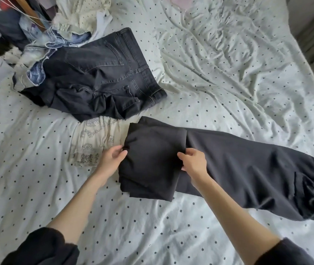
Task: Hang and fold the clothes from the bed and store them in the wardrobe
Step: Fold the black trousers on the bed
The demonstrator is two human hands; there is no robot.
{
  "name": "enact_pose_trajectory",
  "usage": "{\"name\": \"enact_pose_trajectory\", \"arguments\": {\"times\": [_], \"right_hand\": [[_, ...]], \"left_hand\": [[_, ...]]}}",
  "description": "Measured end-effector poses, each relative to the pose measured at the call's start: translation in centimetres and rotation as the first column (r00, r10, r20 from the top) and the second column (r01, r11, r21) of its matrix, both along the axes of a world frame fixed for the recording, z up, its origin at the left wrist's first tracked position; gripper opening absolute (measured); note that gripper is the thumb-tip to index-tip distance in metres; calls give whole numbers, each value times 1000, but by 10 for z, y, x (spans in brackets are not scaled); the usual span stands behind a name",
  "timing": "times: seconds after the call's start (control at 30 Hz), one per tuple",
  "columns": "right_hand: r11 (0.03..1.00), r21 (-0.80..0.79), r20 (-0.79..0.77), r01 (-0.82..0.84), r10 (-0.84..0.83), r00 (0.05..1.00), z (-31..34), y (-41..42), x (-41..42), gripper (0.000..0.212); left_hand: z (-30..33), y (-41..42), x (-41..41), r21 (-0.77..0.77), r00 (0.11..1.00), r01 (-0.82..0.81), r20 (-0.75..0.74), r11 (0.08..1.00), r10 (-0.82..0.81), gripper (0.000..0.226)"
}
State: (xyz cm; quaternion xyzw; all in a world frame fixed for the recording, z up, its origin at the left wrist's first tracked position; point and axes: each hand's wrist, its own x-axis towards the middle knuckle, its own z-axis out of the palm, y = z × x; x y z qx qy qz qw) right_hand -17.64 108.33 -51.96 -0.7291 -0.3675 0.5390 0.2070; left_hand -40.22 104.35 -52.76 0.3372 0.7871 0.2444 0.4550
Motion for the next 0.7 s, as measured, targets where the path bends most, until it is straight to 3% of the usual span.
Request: {"name": "enact_pose_trajectory", "arguments": {"times": [0.07, 0.1, 0.17, 0.23, 0.3, 0.47, 0.57, 0.63, 0.7], "right_hand": [[991, 133, 80, 29, -40, 996, 7, -9, -5, 28], [967, 253, 142, -33, -3, 990, 11, -17, -8, 33], [858, 405, 283, -316, 211, 935, 14, -33, -13, 38], [713, 264, 455, -650, 502, 735, 6, -43, -12, 43], [622, 91, 483, -778, 655, 580, -4, -42, -4, 48], [748, 95, 195, -657, 633, 749, 1, -23, 10, 45], [896, 69, -206, -438, 442, 873, 10, -13, 24, 43], [949, -43, -470, -313, 257, 844, 17, -9, 33, 45], [960, -77, -546, -268, 184, 817, 22, -9, 50, 54]], "left_hand": [[-4, 3, -4, -33, 980, -98, 170, 995, 103, 40], [-5, 5, -5, -60, 953, -141, 262, 988, 152, 40], [-4, 10, -8, -108, 894, -163, 405, 981, 193, 39], [0, 13, -11, -132, 874, -133, 451, 982, 179, 38], [8, 16, -13, -107, 882, -107, 448, 989, 144, 36], [49, 15, -1, -39, 918, 13, 397, 999, 3, 31], [79, 19, 27, 28, 907, 94, 411, 995, -97, 31], [95, 24, 51, 78, 906, 130, 396, 988, -151, 34], [105, 28, 86, 136, 924, 196, 307, 971, -229, 35]]}}
